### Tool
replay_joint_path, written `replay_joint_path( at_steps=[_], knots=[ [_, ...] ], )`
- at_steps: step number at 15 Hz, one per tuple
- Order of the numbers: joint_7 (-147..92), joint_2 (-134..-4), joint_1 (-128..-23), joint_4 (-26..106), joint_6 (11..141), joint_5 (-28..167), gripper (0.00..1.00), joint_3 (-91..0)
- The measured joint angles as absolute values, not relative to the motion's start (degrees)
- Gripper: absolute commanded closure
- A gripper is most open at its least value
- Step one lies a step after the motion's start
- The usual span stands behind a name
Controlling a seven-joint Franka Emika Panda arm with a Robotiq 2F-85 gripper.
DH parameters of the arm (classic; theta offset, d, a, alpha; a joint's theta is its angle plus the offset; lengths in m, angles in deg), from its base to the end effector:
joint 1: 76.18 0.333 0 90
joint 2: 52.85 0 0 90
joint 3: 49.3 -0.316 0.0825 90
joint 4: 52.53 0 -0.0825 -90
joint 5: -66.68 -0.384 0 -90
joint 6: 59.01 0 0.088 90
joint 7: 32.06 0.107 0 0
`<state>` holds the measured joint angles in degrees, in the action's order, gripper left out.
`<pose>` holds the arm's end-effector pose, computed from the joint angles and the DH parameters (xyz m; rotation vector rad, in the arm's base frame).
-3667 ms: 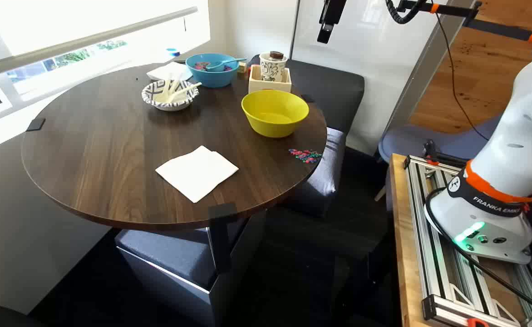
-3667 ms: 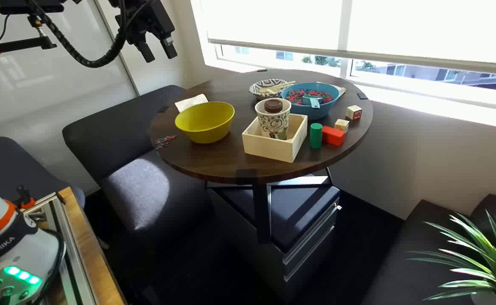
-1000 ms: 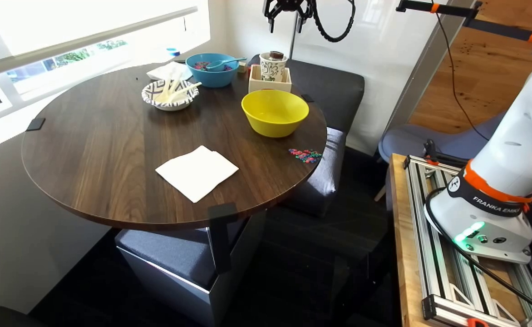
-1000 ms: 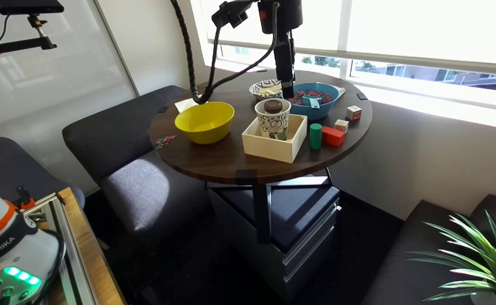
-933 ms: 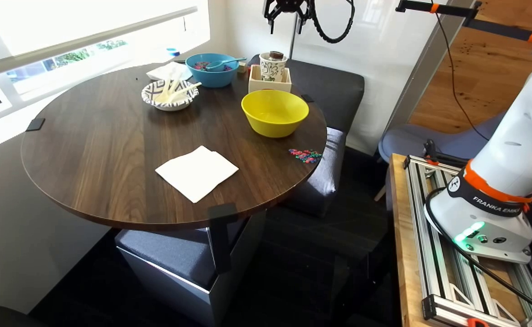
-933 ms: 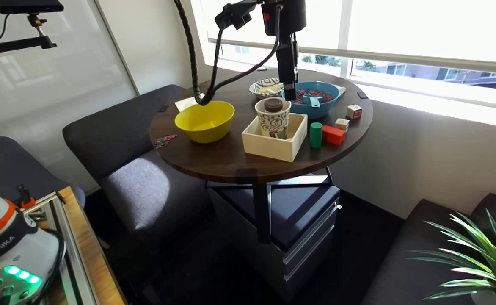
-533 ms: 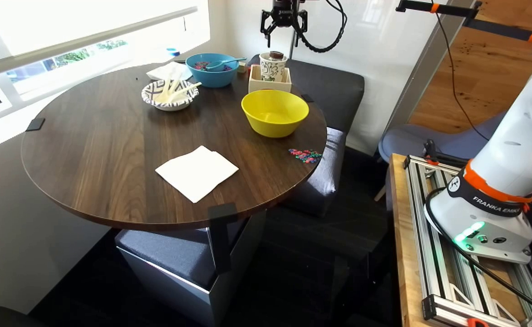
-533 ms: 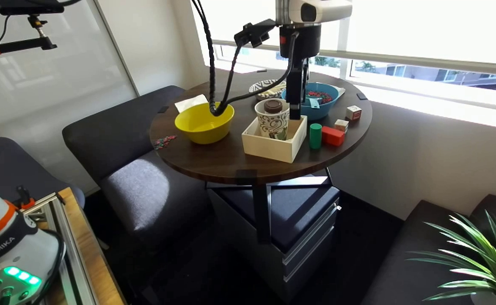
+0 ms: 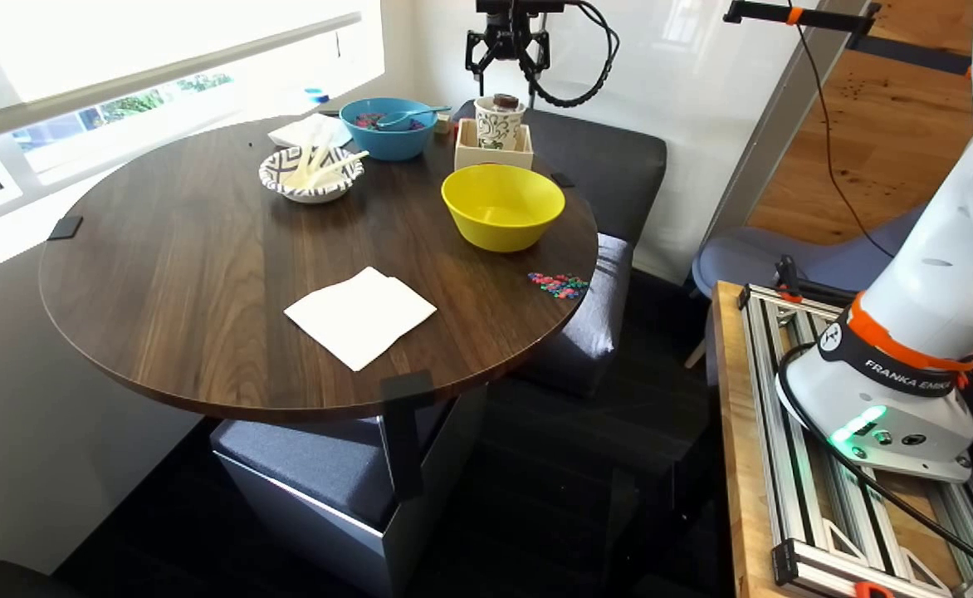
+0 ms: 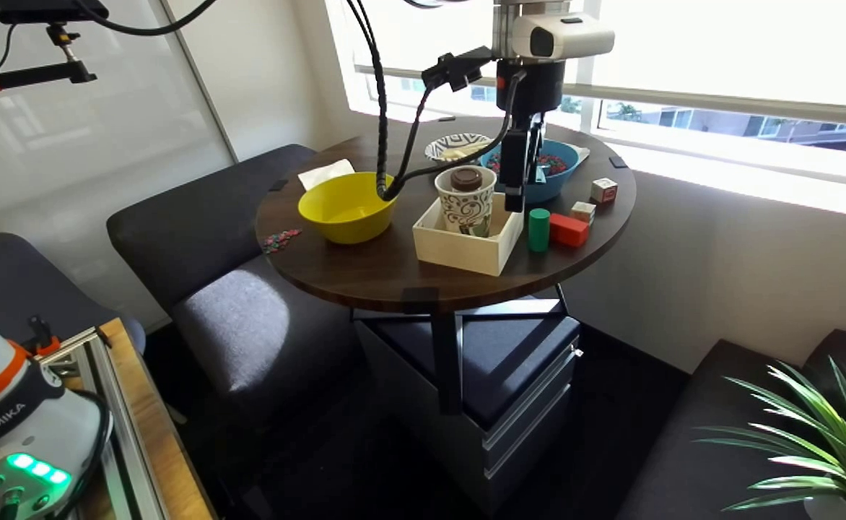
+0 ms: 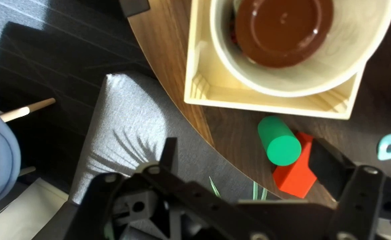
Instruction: Pick up the green cylinder from the table into the yellow bowl
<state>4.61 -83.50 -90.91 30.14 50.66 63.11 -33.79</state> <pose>0.6205 -0.3190 0.3844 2.5614 -1.6727 -0.0612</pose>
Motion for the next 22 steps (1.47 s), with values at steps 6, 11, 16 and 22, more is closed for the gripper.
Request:
replay_joint_path(
  at_steps=[6, 11, 16, 22],
  knots=[
    [13.0, -87.9, -90.8, 27.6, 55.5, 61.6, 0.00, -34.2],
    [15.8, -91.5, -90.7, 24.1, 55.5, 61.5, 0.00, -34.3],
    [17.3, -93.4, -90.9, 22.1, 55.5, 61.5, 0.00, -34.2],
    [18.7, -95.0, -91.1, 20.8, 55.5, 61.5, 0.03, -34.2]
  ],
)
